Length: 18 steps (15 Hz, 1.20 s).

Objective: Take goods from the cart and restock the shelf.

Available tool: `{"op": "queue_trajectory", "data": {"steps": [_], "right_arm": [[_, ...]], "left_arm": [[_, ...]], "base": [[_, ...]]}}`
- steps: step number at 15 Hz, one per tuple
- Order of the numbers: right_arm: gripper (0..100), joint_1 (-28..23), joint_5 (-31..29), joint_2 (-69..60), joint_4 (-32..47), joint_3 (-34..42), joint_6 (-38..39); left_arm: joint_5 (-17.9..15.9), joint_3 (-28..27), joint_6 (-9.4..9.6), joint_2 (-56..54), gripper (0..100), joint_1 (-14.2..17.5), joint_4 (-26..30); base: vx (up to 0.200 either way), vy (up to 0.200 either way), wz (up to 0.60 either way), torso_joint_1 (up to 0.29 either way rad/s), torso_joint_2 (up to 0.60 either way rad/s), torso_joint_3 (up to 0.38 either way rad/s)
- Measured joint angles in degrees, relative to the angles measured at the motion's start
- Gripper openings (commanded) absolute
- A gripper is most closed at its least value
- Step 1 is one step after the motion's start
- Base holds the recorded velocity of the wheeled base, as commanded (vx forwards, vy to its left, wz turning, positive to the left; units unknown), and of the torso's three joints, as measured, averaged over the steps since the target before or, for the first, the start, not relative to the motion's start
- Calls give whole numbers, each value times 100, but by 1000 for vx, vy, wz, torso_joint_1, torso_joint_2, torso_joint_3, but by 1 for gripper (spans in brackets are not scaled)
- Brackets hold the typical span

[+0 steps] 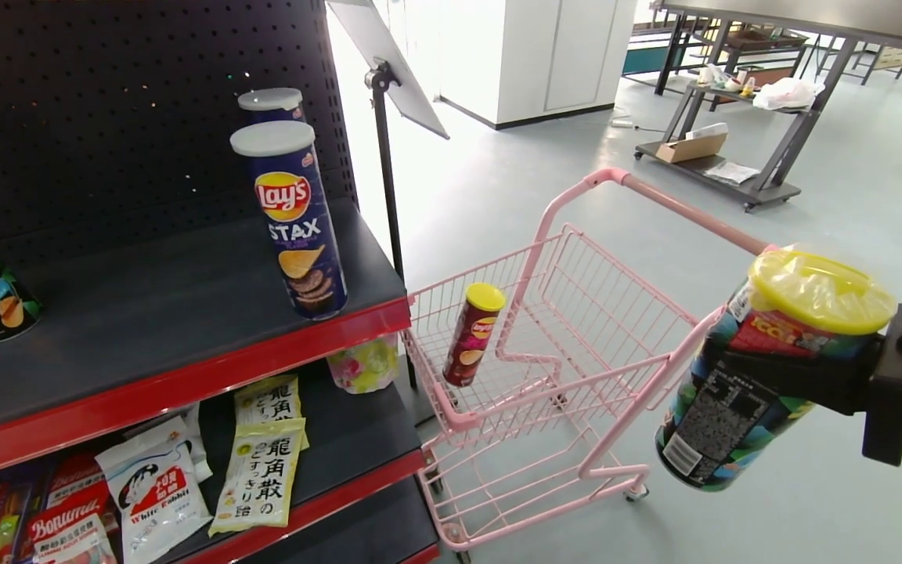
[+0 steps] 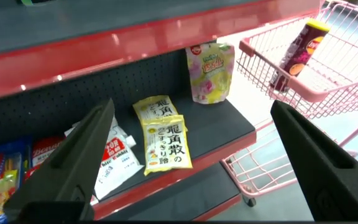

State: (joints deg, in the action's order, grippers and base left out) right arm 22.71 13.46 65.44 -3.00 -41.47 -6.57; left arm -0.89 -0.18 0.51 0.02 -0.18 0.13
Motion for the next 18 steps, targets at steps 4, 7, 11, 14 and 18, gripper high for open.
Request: {"op": "queue_trajectory", "data": {"steps": [4, 7, 11, 14, 18], "right_arm": [[0, 2, -20, 35, -9, 71, -29], [0, -2, -68, 115, -283, 132, -179], [0, -6, -145, 158, -389, 284, -238], [0, -2, -143, 184, -371, 297, -238], [0, -6, -172, 204, -373, 308, -322]], "left_arm": [[0, 0, 2, -2, 100, 0, 5], [0, 0, -20, -2, 100, 2, 2], [0, 0, -30, -2, 100, 2, 0], [0, 0, -29, -2, 100, 2, 9], [0, 0, -22, -2, 100, 5, 5]], "base": [[0, 0, 0, 188, -414, -250], [0, 0, 200, 93, -216, -123], [0, 0, 600, 7, -16, -6], [0, 0, 600, 4, 2, -5], [0, 0, 450, 1, 1, 2]]}}
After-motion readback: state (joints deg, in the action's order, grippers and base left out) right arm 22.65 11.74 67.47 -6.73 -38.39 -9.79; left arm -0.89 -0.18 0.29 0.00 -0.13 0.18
